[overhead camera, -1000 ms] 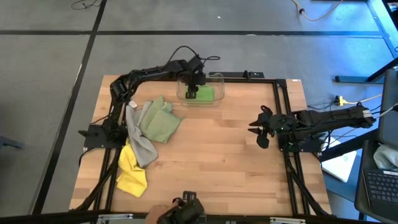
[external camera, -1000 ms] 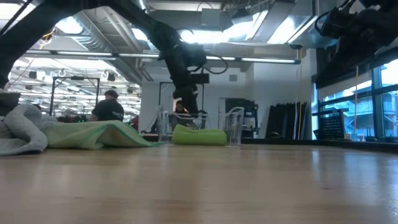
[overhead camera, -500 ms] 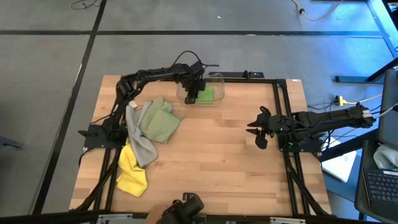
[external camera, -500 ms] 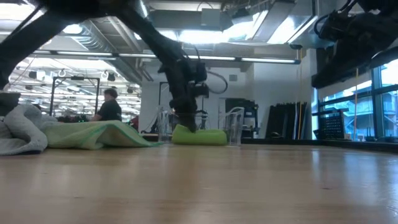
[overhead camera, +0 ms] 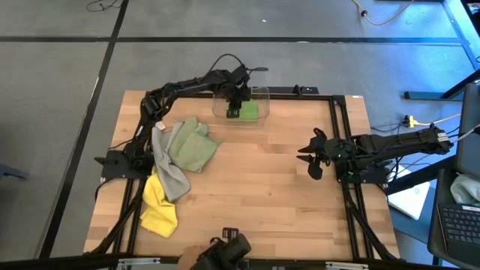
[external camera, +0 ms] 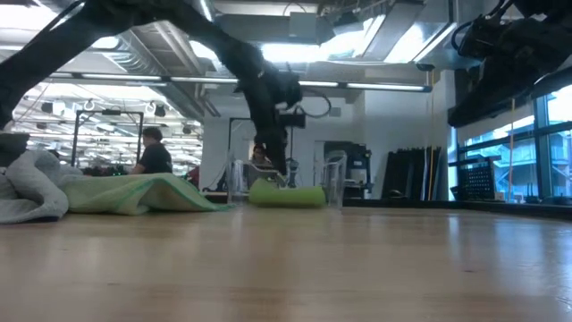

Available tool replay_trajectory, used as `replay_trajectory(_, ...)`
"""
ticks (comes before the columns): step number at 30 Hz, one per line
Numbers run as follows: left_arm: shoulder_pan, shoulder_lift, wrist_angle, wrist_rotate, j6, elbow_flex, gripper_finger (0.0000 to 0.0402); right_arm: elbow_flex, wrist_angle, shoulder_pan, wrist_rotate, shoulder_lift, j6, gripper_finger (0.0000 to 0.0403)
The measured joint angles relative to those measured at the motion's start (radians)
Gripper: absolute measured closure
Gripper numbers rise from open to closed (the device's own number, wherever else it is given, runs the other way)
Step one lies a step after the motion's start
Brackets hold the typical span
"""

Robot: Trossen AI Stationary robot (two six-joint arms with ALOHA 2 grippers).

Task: Fold microfiber towels
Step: Fold the yellow microfiber cloth

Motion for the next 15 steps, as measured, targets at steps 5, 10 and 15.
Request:
replay_trajectory(5, -0.038, 0.003, -0.135, -0.003, -0.025, 0.112, 0.0299, 0.0, -0.002, 0.0, -0.024, 0.0, 0.002, 0.0281)
replay_trajectory(10, -0.099, 0.003, -0.369, -0.171, -0.051, 0.225, 0.0299, 0.0, 0.001, 0.0, -0.028, 0.0, 0.005, 0.0281)
replay_trajectory(15, -0.159, -0.017, -0.628, -0.262, -0.199, 0.34, 0.0304, 0.0, 0.084, 0.0, -0.01, 0.007, -0.06, 0.0281)
